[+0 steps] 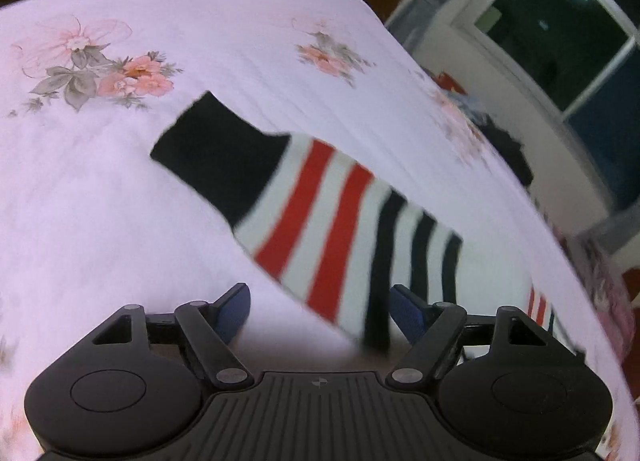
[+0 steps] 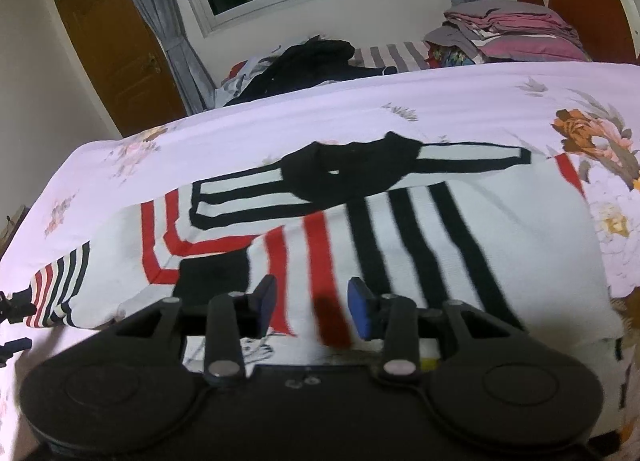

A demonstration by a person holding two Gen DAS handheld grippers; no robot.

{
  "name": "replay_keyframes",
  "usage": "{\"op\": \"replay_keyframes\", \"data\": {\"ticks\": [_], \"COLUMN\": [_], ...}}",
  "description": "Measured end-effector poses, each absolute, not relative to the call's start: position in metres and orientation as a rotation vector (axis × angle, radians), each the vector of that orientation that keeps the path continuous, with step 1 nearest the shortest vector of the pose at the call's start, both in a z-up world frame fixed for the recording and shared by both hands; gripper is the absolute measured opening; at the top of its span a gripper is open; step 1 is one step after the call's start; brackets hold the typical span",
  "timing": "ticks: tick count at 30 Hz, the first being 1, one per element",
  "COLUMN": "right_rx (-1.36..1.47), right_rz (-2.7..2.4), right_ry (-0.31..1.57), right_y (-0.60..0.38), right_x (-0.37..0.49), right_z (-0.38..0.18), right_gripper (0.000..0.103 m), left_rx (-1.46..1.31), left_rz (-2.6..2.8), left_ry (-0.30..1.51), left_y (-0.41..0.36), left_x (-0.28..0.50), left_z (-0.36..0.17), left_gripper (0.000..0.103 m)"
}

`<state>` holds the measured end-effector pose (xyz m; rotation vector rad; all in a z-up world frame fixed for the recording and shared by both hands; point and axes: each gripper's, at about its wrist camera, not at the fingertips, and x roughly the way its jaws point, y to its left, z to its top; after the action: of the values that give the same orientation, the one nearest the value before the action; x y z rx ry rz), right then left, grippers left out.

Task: Fold small clothes

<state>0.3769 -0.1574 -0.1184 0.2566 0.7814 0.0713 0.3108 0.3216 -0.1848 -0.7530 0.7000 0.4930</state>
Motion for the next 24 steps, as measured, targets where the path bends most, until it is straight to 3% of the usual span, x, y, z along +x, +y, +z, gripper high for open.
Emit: {"op": "replay_keyframes", "data": {"ticks": [2,4,6,8,9,10,17,24], "right_rx": [0.258,0.254,0.258,0.272,0.276,0.279,0.237,0.288], "right_rz": [0.059,0.047,0.038,0.036,0.033,0.029,0.005,0.035], "right_ry": [0.785,0.792,0.798,0.806,0.811,0.815,0.875,0.802], "right_y": [-0.151,-0.143,-0.136,-0.13,-0.128,-0.125,-0.111,-0.127], "right_x": [0.38,0.384,0.389,0.395,0.397,0.4,0.42,0.401], "right_z": [-0.12,-0.124,-0.127,-0.132,-0.134,-0.135,-0.156,-0.133], "right_gripper": [0.038,0.038,0.038,0.038,0.038,0.038,0.038,0.038], "left_rx": [-0.749,-0.739,-0.727,-0.721,-0.723,-0.734,-0.648,-0.545], "left_rz": [0.492,0.505,0.511,0.515,0.52,0.516,0.329,-0.011], "left_ry": [0.681,0.648,0.635,0.631,0.633,0.633,0.552,0.517], "left_y": [0.331,0.341,0.349,0.353,0.355,0.358,0.322,0.214], "left_x": [0.319,0.326,0.332,0.335,0.336,0.336,0.36,0.4], "left_z": [-0.187,-0.191,-0.194,-0.195,-0.196,-0.195,-0.148,-0.094], "left_gripper": [0.07,0.054,0.045,0.03,0.012,0.007,0.007,0.007]}}
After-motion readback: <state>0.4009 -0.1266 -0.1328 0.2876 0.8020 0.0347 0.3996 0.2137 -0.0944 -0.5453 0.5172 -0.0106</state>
